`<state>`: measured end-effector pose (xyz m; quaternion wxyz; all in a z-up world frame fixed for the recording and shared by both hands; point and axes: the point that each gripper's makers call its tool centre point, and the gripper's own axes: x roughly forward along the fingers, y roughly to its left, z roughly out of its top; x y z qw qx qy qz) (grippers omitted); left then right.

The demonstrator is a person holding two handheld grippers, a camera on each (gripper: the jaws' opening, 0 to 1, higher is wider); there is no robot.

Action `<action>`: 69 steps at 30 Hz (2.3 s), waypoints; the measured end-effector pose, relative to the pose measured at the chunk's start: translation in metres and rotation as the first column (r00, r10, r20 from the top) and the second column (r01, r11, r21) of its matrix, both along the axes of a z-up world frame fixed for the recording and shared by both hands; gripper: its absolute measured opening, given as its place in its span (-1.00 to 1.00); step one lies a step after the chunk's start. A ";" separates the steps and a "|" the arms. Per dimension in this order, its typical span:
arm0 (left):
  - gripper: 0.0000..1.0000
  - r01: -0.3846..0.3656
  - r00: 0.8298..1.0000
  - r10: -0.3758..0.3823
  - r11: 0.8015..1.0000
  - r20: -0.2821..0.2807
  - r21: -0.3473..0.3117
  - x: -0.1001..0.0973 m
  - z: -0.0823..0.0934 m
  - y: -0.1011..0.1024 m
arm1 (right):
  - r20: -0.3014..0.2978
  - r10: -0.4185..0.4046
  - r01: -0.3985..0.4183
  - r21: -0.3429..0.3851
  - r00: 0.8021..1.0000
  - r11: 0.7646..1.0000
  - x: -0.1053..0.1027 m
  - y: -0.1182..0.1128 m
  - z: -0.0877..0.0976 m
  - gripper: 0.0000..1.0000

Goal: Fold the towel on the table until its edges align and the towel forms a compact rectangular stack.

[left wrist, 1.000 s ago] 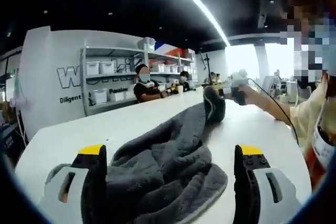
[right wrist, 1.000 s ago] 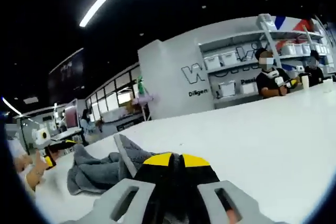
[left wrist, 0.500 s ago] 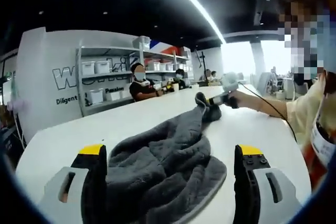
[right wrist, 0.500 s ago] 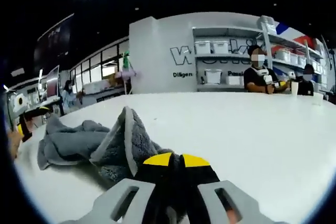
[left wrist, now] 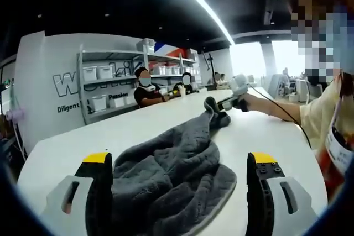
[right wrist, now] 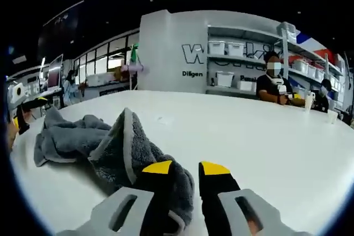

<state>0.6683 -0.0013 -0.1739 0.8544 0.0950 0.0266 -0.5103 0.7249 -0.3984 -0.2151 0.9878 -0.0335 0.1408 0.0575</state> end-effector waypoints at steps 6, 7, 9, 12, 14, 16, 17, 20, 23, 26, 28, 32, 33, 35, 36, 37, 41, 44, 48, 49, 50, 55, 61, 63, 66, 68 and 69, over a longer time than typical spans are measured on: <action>0.96 0.002 1.000 -0.002 1.000 0.004 -0.002 0.000 0.001 0.000 | 0.057 -0.063 0.065 -0.031 0.996 0.997 -0.010 -0.016 0.024 -0.23; 0.96 0.003 1.000 -0.003 1.000 0.004 -0.002 0.000 0.001 0.000 | 0.074 -0.080 0.082 -0.023 0.994 0.996 -0.013 -0.019 0.030 -0.22; 0.96 0.005 1.000 -0.005 1.000 0.003 -0.003 0.000 0.001 0.000 | 0.102 -0.113 0.113 0.001 0.988 0.994 -0.017 -0.027 0.038 -0.19; 0.96 0.007 1.000 -0.007 1.000 0.001 -0.001 -0.001 0.000 -0.001 | 0.137 -0.167 0.164 0.034 0.976 0.986 -0.024 -0.042 0.048 -0.12; 0.95 0.014 1.000 -0.014 1.000 -0.001 0.001 -0.001 -0.001 -0.002 | 0.138 -0.177 0.171 0.051 0.975 0.984 -0.025 -0.047 0.049 -0.03; 0.87 0.043 0.999 -0.043 0.999 0.007 0.008 -0.005 -0.002 -0.006 | 0.122 -0.188 0.180 0.077 0.974 0.981 -0.023 -0.051 0.046 0.22; 0.81 0.073 0.997 -0.073 0.997 0.012 0.012 -0.010 -0.002 -0.010 | 0.112 -0.190 0.181 0.082 0.975 0.980 -0.022 -0.052 0.044 0.35; 0.72 0.147 0.989 -0.147 0.989 -0.004 0.002 -0.023 -0.004 -0.020 | 0.084 -0.198 0.192 0.071 0.977 0.979 -0.020 -0.055 0.037 0.60; 0.63 0.185 0.983 -0.185 0.982 0.003 0.022 -0.032 -0.007 -0.028 | 0.061 -0.188 0.185 0.052 0.980 0.981 -0.020 -0.052 0.032 0.62; 0.42 0.224 0.974 -0.225 0.974 0.005 0.031 -0.040 -0.011 -0.034 | 0.040 -0.163 0.161 0.048 0.986 0.986 -0.017 -0.046 0.027 0.70; 0.23 0.253 0.967 -0.253 0.967 -0.009 0.018 -0.046 -0.012 -0.037 | 0.027 -0.152 0.151 0.046 0.988 0.987 -0.016 -0.042 0.023 0.69; -0.29 0.313 0.950 -0.313 0.950 -0.021 0.007 -0.057 -0.014 -0.043 | 0.013 -0.142 0.141 0.057 0.990 0.988 -0.016 -0.040 0.019 0.63; -0.44 0.323 0.946 -0.323 0.946 -0.020 0.006 -0.059 -0.014 -0.044 | 0.011 -0.139 0.138 0.058 0.990 0.989 -0.016 -0.039 0.019 0.61; -0.49 0.355 0.934 -0.355 0.935 -0.040 -0.001 -0.067 -0.018 -0.050 | 0.007 -0.133 0.132 0.064 0.991 0.989 -0.016 -0.039 0.018 0.57; -0.50 0.364 0.930 -0.363 0.931 -0.048 0.007 -0.069 -0.020 -0.051 | 0.009 -0.130 0.130 0.070 0.991 0.989 -0.016 -0.038 0.018 0.56; -0.51 0.373 0.927 -0.371 0.927 -0.053 0.033 -0.071 -0.026 -0.053 | 0.010 -0.128 0.127 0.075 0.992 0.989 -0.016 -0.037 0.018 0.56; -0.54 0.375 0.927 -0.369 0.920 -0.073 0.114 -0.074 -0.045 -0.058 | 0.004 -0.114 0.114 0.075 0.993 0.991 -0.015 -0.035 0.018 0.56; -0.56 0.357 0.933 -0.342 0.920 -0.116 0.160 -0.070 -0.060 -0.059 | -0.002 -0.107 0.107 0.081 0.994 0.991 -0.014 -0.033 0.016 0.56; -0.73 0.324 0.942 -0.294 0.921 -0.161 0.214 -0.062 -0.080 -0.057 | -0.012 -0.094 0.095 0.079 0.995 0.992 -0.013 -0.031 0.014 0.55; -0.75 0.303 0.950 -0.270 0.921 -0.160 0.245 -0.058 -0.086 -0.056 | -0.014 -0.091 0.092 0.080 0.996 0.992 -0.013 -0.031 0.013 0.55; -0.76 0.277 0.958 -0.243 0.921 -0.151 0.275 -0.053 -0.091 -0.054 | -0.015 -0.090 0.091 0.082 0.996 0.993 -0.013 -0.030 0.013 0.55; -0.88 0.280 0.956 -0.240 0.920 -0.172 0.273 -0.056 -0.097 -0.059 | -0.019 -0.085 0.086 0.082 0.996 0.993 -0.013 -0.029 0.012 0.54; -0.96 0.263 0.961 -0.226 0.921 -0.157 0.287 -0.054 -0.095 -0.058 | -0.027 -0.082 0.084 0.085 0.996 0.993 -0.014 -0.027 0.009 0.52; -0.97 0.257 0.964 -0.222 0.922 -0.149 0.289 -0.053 -0.095 -0.058 | -0.032 -0.080 0.082 0.087 0.996 0.993 -0.013 -0.027 0.008 0.51; -0.98 0.243 0.968 -0.214 0.926 -0.127 0.288 -0.052 -0.091 -0.057 | -0.038 -0.077 0.080 0.087 0.996 0.993 -0.014 -0.026 0.007 0.51; -0.98 0.244 0.969 -0.221 0.932 -0.112 0.267 -0.053 -0.083 -0.057 | -0.037 -0.078 0.081 0.088 0.996 0.993 -0.014 -0.026 0.007 0.50; -0.98 0.251 0.967 -0.231 0.936 -0.106 0.247 -0.055 -0.078 -0.058 | -0.037 -0.078 0.081 0.087 0.996 0.993 -0.014 -0.026 0.007 0.50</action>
